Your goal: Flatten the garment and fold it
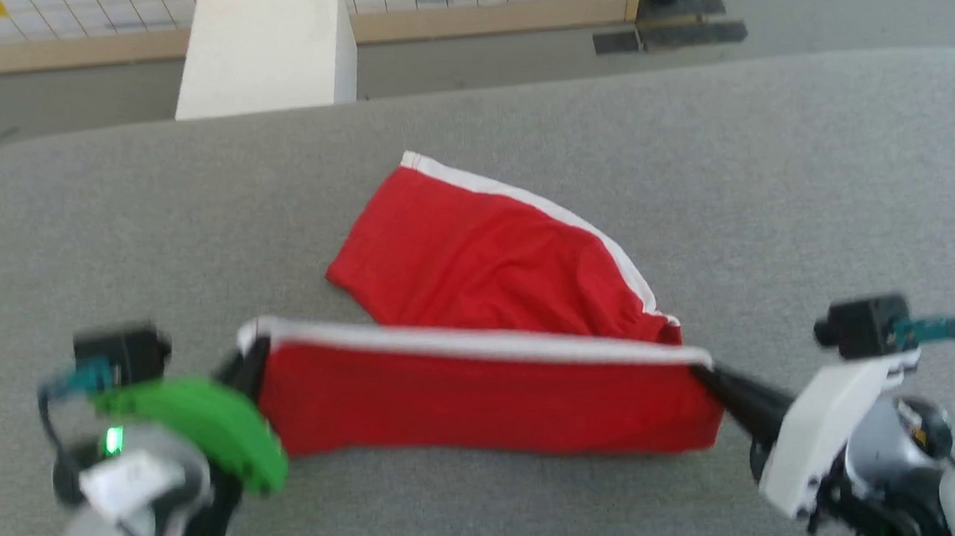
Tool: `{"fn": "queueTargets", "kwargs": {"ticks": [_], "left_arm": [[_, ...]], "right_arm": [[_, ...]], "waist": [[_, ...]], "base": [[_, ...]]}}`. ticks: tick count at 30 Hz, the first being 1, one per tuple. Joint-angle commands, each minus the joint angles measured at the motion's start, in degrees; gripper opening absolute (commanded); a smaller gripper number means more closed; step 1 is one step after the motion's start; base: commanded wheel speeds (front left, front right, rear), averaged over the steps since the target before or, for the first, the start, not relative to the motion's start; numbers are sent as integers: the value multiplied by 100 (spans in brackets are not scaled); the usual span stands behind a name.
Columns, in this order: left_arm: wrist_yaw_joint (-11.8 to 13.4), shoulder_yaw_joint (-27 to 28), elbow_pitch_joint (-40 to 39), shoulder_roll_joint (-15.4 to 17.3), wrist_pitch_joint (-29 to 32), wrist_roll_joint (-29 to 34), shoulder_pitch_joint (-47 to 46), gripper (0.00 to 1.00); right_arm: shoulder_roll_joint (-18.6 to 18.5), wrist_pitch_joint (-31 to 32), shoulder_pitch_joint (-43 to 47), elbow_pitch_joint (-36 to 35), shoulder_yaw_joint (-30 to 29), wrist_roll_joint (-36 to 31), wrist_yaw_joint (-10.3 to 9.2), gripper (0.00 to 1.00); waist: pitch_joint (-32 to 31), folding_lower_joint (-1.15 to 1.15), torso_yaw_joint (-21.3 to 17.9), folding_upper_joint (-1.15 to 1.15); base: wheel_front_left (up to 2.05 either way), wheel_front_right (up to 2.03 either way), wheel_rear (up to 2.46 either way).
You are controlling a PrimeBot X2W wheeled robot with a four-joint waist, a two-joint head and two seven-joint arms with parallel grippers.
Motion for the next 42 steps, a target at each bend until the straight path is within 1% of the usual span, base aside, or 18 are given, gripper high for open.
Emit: {"fn": "queueTargets", "kwargs": {"ticks": [1, 4, 7, 13, 17, 23, 27, 32, 33, 34, 35, 40, 42], "left_arm": [[-146, -51, 230, 22, -23, 36, -434, 0], [-535, -263, 954, 1, 0, 111, -1409, 0], [-812, -421, 1685, -60, -23, 225, -2303, 0], [-1157, -643, 2811, -146, -49, 441, -3613, 0], [-1298, -787, 3371, -148, -22, 574, -4155, 0], [-1403, -922, 3901, -202, -101, 691, -4698, 0], [-1445, -997, 4165, -192, -162, 764, -4914, 0], [-1405, -1020, 4501, -145, -180, 816, -5052, 0], [-1385, -1003, 4551, -146, -221, 811, -5071, 3], [-1385, -996, 4584, -154, -256, 802, -5081, 48], [-1384, -991, 4606, -160, -335, 808, -5097, 100], [-1371, -955, 4668, -237, -901, 839, -5080, 100], [-1369, -946, 4680, -261, -1215, 868, -5019, 100]], "right_arm": [[37, -91, -234, 45, -75, -88, -9, 0], [103, -230, -627, 191, -189, -230, -9, 0], [141, -350, -972, 347, -277, -337, -9, 0], [158, -657, -1557, 604, -212, -328, -9, 0], [159, -872, -1823, 803, -172, -274, -9, 0], [160, -1103, -2008, 1051, -99, -160, -9, 0], [160, -1108, -2019, 1165, 29, -131, -9, 0], [160, -1026, -1997, 1194, 330, -70, -9, 1], [160, -1009, -1982, 1176, 408, -23, -9, 49], [160, -1012, -1967, 1155, 450, 18, -9, 100], [161, -1025, -1944, 1127, 482, 58, -9, 100], [161, -1154, -1796, 905, 467, -20, -9, 100], [161, -1200, -1683, 741, 370, -262, -9, 100]], "waist": [[365, 0, -55, 0], [708, 0, -127, 0], [1043, 0, -233, 0], [1609, 0, -540, 0], [1837, 0, -729, 0], [2056, 0, -916, 0], [2132, 0, -987, 0], [2163, 0, -1038, 0], [2162, 0, -1045, 0], [2159, 0, -1046, 0], [2150, 0, -1040, 0], [1996, 0, -961, 0], [1867, 0, -895, 0]], "base": [[0, 0, 0], [0, 0, 0], [0, 0, 0], [0, 0, 0], [0, 0, 0], [0, 0, 0], [0, 0, 0], [0, 0, 0], [0, 0, 0], [0, 0, 0], [0, 0, 0], [0, 0, 0], [0, 0, 0]]}}
